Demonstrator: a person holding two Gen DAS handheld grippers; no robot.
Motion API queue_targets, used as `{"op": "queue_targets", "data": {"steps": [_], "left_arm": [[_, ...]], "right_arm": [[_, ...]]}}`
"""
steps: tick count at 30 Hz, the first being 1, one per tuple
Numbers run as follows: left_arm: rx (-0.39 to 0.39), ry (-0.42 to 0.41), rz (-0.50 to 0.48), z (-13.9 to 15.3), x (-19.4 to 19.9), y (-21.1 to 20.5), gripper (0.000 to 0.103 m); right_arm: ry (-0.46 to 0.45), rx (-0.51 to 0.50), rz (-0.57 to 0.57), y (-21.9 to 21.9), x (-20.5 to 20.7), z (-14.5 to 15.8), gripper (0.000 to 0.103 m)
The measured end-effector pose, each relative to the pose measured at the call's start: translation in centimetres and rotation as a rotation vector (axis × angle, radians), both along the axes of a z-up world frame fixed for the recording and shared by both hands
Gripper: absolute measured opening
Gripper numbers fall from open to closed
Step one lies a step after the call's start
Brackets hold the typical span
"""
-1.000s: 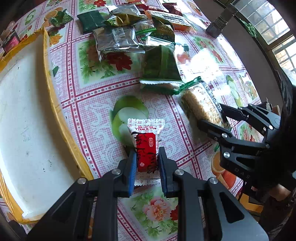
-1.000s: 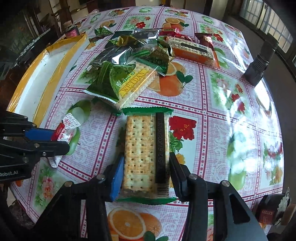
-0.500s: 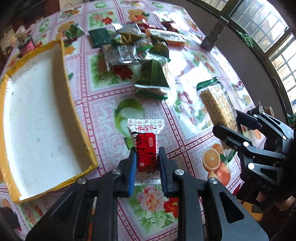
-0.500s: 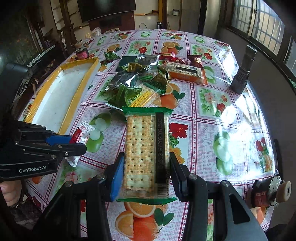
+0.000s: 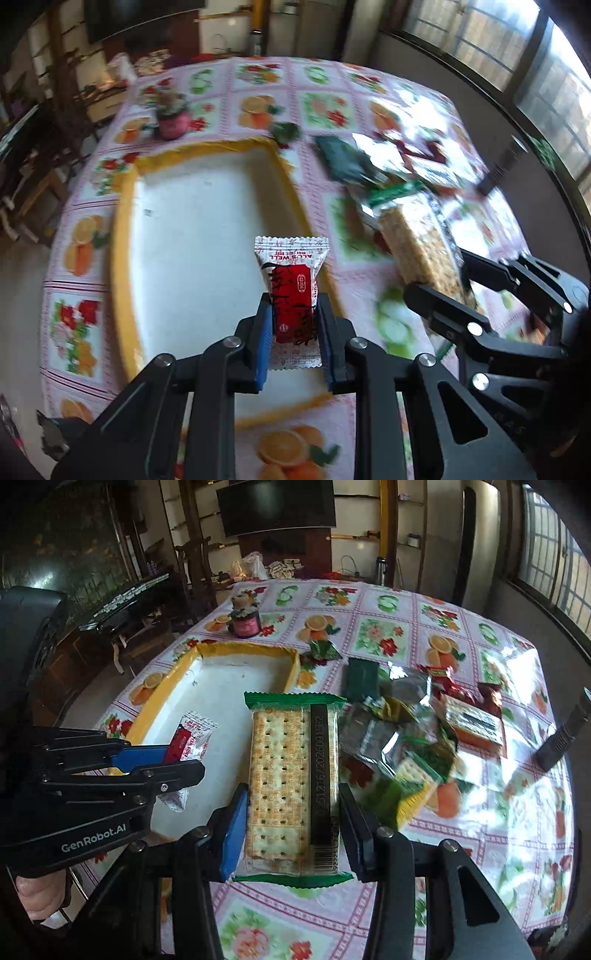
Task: Organize snacks
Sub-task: 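Carry both packs into the tray and open both grippers to release them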
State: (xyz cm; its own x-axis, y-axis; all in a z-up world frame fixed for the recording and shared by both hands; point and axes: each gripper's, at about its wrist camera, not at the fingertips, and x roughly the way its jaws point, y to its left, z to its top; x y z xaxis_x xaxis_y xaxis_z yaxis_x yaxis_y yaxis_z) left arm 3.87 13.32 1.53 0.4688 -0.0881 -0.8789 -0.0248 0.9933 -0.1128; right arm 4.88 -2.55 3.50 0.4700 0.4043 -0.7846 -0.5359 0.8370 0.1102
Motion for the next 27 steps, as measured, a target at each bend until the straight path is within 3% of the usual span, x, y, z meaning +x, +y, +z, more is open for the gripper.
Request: {"op": "queue_targets", "data": {"steps": [6, 10, 20, 27], "left_arm": [[0.058, 0.024, 0.165, -0.9, 5.0, 6.6, 0.024], [0.035, 0.087, 0.233, -2.9, 8.1, 9.7, 0.024], [0.046, 0.185, 0.304, -6.6, 13.3, 11.6, 0.025], [0.029, 0.23, 0.308, -8.5, 14.9, 11.5, 0.025]], "right_arm": [[0.029, 0.063, 0.035, 6.0, 4.7, -1.0, 0.046], [0.076, 0.053, 0.05, 9.5, 7.9, -3.3, 0.046], [0.148, -0.007, 0.018, 12.3, 12.5, -7.4, 0.046], [0.145, -0.043, 0.026, 13.1, 13.5, -8.0, 0.046]]}}
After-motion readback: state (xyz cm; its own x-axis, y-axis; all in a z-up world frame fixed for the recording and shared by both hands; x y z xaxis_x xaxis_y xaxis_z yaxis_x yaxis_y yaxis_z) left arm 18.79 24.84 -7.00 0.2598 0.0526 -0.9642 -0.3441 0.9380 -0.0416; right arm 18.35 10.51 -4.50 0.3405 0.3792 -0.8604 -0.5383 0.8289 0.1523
